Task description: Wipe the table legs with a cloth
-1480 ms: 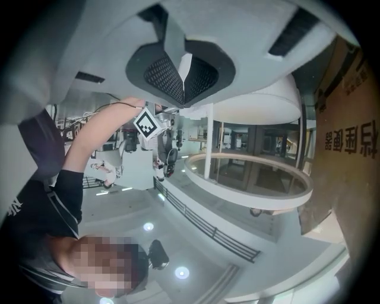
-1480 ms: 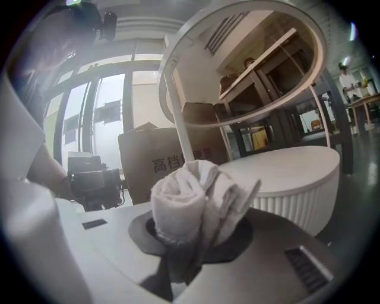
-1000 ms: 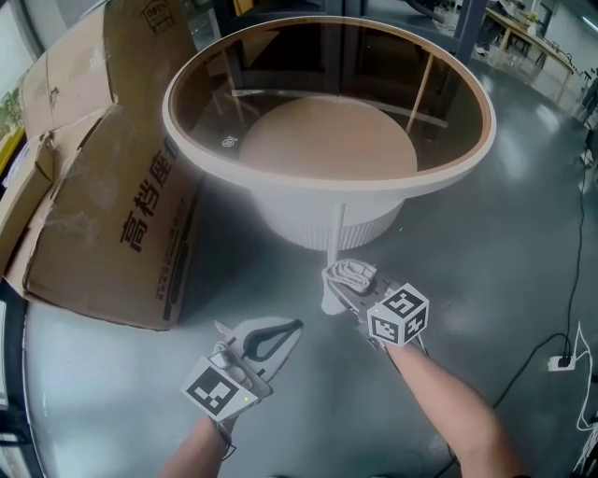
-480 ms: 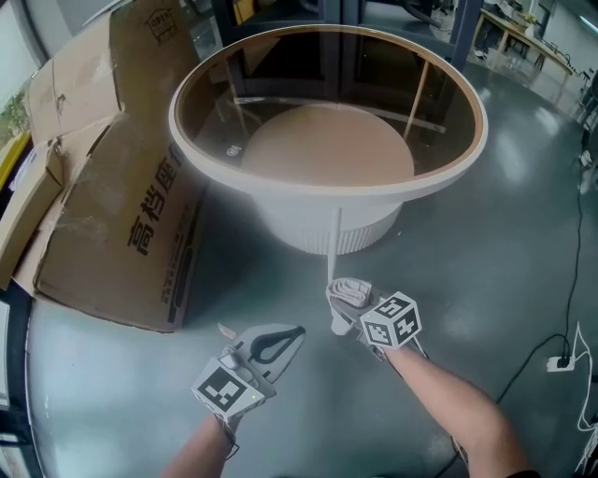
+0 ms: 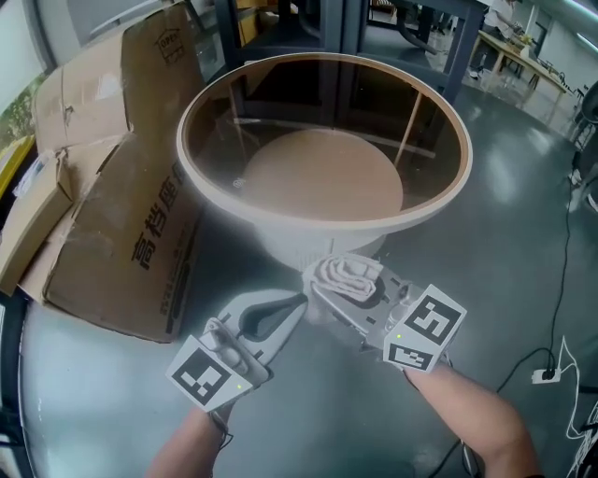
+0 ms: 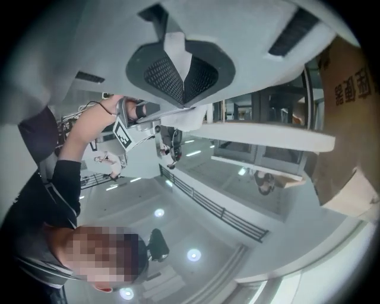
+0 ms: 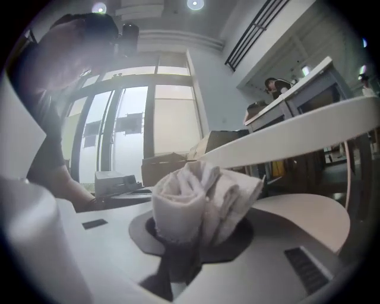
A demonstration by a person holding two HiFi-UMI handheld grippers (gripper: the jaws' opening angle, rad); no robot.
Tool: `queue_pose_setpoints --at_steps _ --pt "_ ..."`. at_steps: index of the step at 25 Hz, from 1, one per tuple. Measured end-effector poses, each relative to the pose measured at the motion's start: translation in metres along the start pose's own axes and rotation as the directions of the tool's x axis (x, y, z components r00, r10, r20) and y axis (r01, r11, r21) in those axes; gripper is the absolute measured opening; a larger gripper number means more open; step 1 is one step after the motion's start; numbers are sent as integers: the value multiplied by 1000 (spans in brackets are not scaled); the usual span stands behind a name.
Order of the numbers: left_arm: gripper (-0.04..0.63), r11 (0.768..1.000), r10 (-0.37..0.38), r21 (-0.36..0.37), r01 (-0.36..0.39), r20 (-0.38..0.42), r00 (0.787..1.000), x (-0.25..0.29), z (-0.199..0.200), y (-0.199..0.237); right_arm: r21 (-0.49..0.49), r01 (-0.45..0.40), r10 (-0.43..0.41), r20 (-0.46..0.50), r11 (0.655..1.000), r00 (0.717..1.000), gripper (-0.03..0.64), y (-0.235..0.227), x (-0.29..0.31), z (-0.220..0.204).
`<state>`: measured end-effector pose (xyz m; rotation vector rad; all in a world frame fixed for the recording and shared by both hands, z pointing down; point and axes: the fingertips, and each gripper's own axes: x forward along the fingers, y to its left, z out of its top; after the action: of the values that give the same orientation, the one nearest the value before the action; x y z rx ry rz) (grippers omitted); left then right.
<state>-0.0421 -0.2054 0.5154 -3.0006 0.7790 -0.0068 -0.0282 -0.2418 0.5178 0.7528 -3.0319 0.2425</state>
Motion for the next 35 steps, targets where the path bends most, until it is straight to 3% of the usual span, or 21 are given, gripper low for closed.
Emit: queue_pose_setpoints --at_steps 4,8,13,18,29,35 --pt "5 996 -35 84 34 15 999 14 18 -5 52 14 -15 20 999 1000 78 -12 6 9" --pt "5 995 -47 83 48 -16 999 14 1 -11 110 35 -38 21 993 999 78 -24 7 -1" --pt "5 999 -20 24 21 -53 998 11 -28 -9 60 63 -61 -27 996 998 78 -31 4 -21" --pt "5 998 31 -49 -34 -63 998 10 -52 4 38 103 -99 -89 994 991 77 -40 4 -67" --pt "5 990 18 -138 -38 -143 990 -10 -127 -14 211 166 -118 -223 963 968 77 -70 7 -206" --pt "5 979 18 -196 -53 -175 984 -25 -158 -22 277 183 -139 -174 943 975 77 -85 6 -230"
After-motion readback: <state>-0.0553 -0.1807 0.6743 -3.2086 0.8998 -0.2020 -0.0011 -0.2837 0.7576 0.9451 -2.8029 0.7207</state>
